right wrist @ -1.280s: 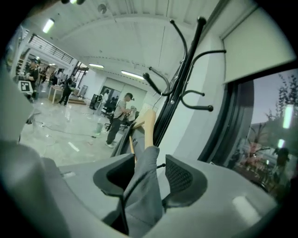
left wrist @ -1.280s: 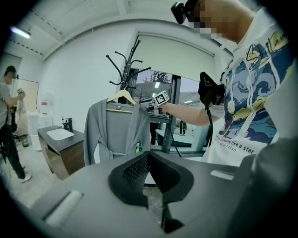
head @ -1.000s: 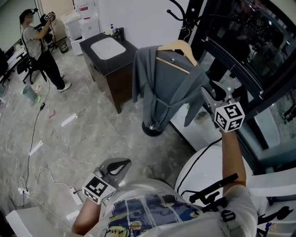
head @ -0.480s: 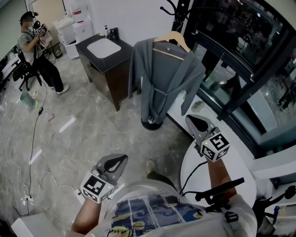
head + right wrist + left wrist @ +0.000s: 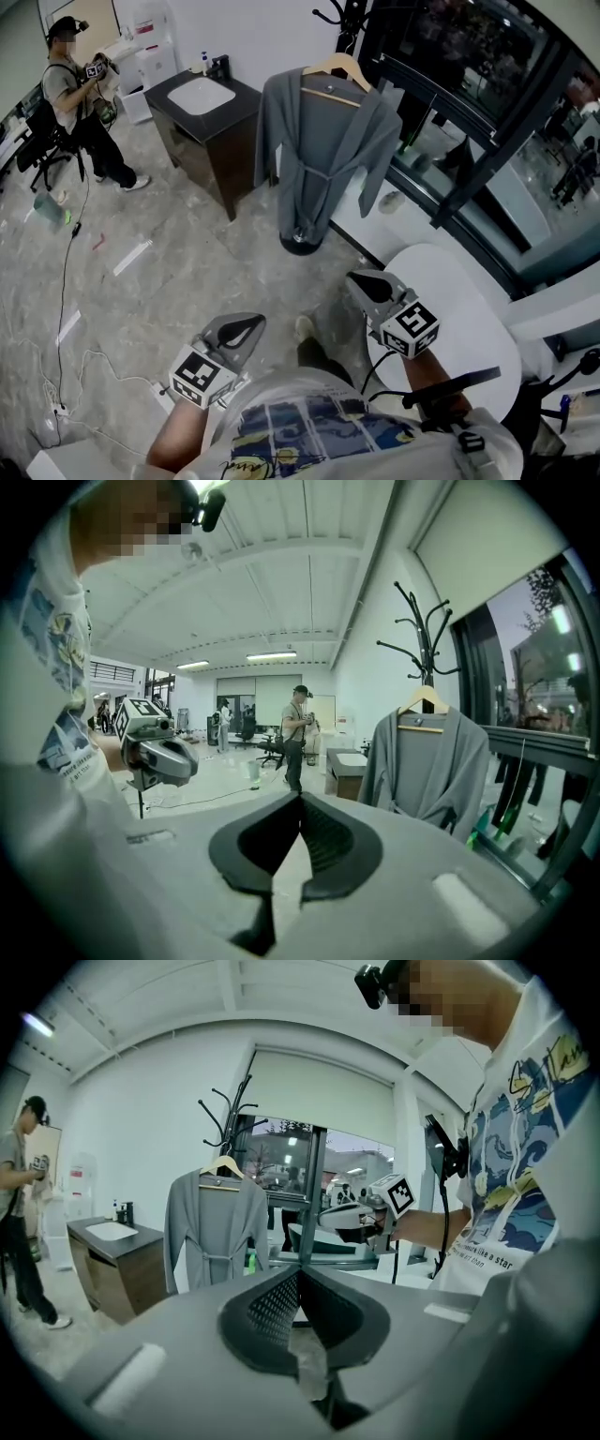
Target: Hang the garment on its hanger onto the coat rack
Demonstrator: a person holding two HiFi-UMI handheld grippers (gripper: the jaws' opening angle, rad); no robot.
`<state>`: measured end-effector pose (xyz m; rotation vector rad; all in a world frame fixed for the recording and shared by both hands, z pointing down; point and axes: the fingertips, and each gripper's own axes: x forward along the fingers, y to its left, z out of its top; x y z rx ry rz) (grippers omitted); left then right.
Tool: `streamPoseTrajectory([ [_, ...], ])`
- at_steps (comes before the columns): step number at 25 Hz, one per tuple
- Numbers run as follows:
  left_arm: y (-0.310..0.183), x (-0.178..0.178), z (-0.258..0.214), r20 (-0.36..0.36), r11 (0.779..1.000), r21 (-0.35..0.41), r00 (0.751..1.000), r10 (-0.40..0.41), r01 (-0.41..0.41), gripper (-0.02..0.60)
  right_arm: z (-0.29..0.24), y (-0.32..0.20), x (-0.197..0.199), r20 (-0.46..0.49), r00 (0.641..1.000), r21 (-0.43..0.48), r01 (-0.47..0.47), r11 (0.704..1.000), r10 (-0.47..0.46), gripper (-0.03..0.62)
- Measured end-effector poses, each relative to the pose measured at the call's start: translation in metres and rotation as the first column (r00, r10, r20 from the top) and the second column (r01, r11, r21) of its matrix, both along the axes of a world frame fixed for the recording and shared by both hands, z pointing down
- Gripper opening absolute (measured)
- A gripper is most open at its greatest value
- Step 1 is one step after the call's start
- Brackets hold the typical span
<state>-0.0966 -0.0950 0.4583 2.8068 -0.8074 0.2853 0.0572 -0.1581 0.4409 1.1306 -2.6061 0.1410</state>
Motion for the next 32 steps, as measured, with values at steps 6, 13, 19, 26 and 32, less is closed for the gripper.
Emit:
streamPoseTrajectory([
  [6, 0.022, -0.001, 0.003, -0.002, 1.0, -0.009, 1.0, 0.02, -0.02, 0.003, 0.011, 0.04, -0.024, -0.025, 0.999, -0.008, 0.046, 0.999, -0.046, 0.002],
  [13, 0.043, -0.001, 0.006, 0.002, 0.999, -0.009, 0.999, 0.039, -0.039, 0.003, 0.019, 0.066, -0.036, -0.037, 0.997, -0.02, 0.067, 0.998, -0.068, 0.002],
  [19, 0.053, 0.001, 0.002, 0.004, 0.999, -0.006, 0.999, 0.051, -0.051, 0.003, 0.016, 0.078, -0.044, -0.037, 0.996, -0.025, 0.086, 0.996, -0.087, 0.002],
  [26, 0.056, 0.002, 0.001, 0.006, 0.998, -0.002, 0.998, 0.057, -0.057, 0.003, 0.016, 0.087, -0.058, -0.041, 0.991, -0.022, 0.127, 0.992, -0.128, 0.002],
  [32, 0.06, 0.001, 0.001, 0.012, 0.999, -0.007, 0.998, 0.054, -0.054, 0.003, 0.015, 0.092, -0.064, -0.048, 0.987, -0.025, 0.153, 0.988, -0.154, 0.002],
])
